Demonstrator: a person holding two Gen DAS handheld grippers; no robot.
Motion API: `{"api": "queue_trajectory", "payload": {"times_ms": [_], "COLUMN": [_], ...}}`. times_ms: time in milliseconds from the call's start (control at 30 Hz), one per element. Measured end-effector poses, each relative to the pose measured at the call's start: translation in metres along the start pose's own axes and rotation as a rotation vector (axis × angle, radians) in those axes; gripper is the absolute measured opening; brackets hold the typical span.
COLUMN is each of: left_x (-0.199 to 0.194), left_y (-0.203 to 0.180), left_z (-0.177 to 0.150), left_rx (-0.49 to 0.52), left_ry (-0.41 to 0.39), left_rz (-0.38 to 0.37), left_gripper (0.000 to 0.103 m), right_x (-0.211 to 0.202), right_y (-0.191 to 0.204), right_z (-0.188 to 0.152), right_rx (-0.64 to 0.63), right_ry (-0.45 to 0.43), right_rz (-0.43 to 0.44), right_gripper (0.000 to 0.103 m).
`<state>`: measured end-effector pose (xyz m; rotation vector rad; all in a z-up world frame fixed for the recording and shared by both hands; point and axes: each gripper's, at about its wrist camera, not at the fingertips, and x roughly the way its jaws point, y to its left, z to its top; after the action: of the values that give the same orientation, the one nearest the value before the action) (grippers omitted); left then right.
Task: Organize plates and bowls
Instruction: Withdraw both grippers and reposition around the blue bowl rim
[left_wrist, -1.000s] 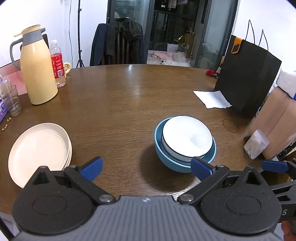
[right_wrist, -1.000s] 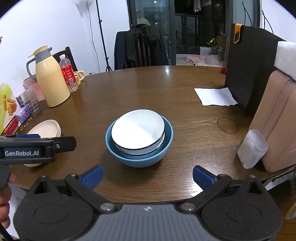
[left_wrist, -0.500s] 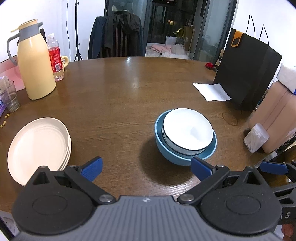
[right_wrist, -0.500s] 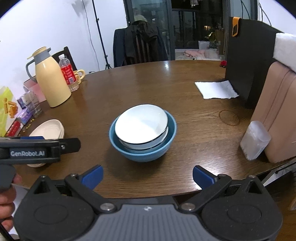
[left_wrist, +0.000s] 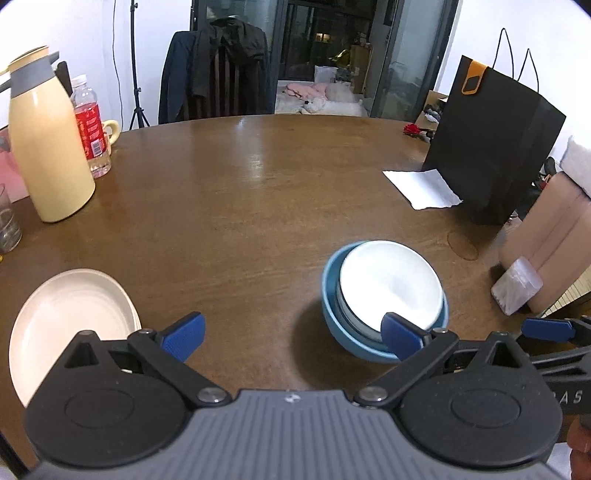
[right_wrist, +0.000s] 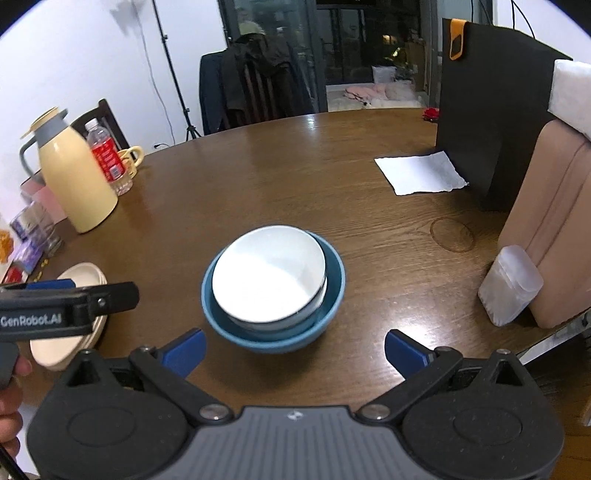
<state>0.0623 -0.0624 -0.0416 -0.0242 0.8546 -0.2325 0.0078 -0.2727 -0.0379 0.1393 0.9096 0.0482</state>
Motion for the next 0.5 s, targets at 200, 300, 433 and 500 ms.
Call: {"api": "queue_trajectory", "payload": {"times_ms": [200, 300, 433, 500], "left_x": [0.025, 0.039, 0.062, 0.074], "left_y": [0.017, 0.021, 0.025, 0.026], "left_z": [0.013, 0.017, 0.023, 0.027], "left_rx": [0.009, 0.014, -0.007, -0.025], "left_ry": [0.054, 0.088, 0.162, 0.194], "left_rz": [-0.033, -0.055, -0.101, -0.125], "left_gripper": [0.103, 0.103, 0.103, 0.103], "right_x": [0.024, 0.034, 0.048, 0.057], "right_y": [0.004, 0.002, -0.004, -0.008], "right_z": [0.020, 0.026, 0.032, 0.037], "right_rx": [0.053, 0.082, 0.104, 0.111], "right_ry": [0.034, 0.062, 0.105, 0.128], "right_rz": [-0.027, -0.038, -0.049, -0.054], "right_gripper": [0.103, 0.103, 0.103, 0.102]}}
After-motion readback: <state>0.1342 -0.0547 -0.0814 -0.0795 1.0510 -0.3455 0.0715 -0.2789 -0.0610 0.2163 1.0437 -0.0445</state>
